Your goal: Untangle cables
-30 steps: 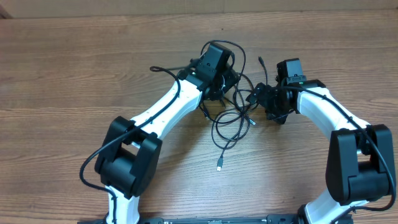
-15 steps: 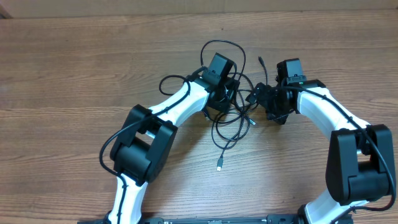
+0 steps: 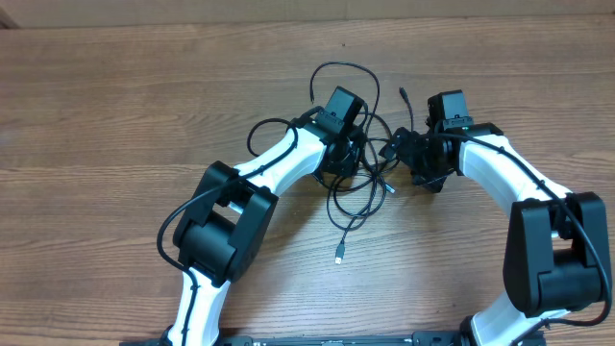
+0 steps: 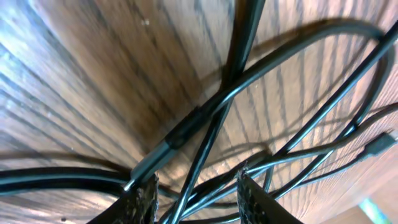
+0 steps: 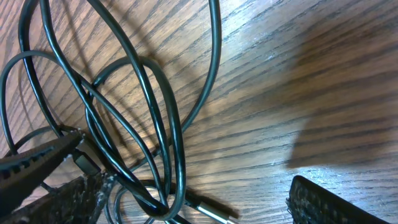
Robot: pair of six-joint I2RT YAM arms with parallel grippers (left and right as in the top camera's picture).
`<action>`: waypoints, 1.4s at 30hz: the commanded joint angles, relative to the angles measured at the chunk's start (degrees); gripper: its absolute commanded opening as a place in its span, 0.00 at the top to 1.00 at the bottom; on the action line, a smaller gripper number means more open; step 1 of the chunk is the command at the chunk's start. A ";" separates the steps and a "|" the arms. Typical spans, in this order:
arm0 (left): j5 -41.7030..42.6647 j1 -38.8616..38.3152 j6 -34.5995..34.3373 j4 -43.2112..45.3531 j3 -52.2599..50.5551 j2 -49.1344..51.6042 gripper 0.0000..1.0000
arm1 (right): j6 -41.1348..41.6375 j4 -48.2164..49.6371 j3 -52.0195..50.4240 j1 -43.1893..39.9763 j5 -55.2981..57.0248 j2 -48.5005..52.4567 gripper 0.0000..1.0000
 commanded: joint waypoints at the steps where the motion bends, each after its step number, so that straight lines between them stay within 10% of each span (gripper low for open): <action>1: -3.72 -0.42 -1.97 0.02 -0.02 0.96 0.62 | 0.00 0.20 0.02 -0.11 0.61 -0.11 0.04; 18: 3.89 -0.76 0.37 5.51 -0.02 8.02 0.78 | -0.02 -1.62 0.02 -0.11 0.63 -0.11 0.04; 20: 3.45 -0.70 3.65 4.50 -0.02 8.13 0.95 | -0.04 -1.81 0.02 -0.11 0.63 -0.11 0.04; 28: 0.66 3.17 30.21 4.52 0.13 5.64 0.96 | -0.48 -3.87 0.02 -0.11 0.63 -0.11 0.15; 42: 2.49 6.62 44.87 4.20 0.13 -14.78 0.96 | 0.26 -6.34 0.02 -0.11 -2.25 -0.11 0.24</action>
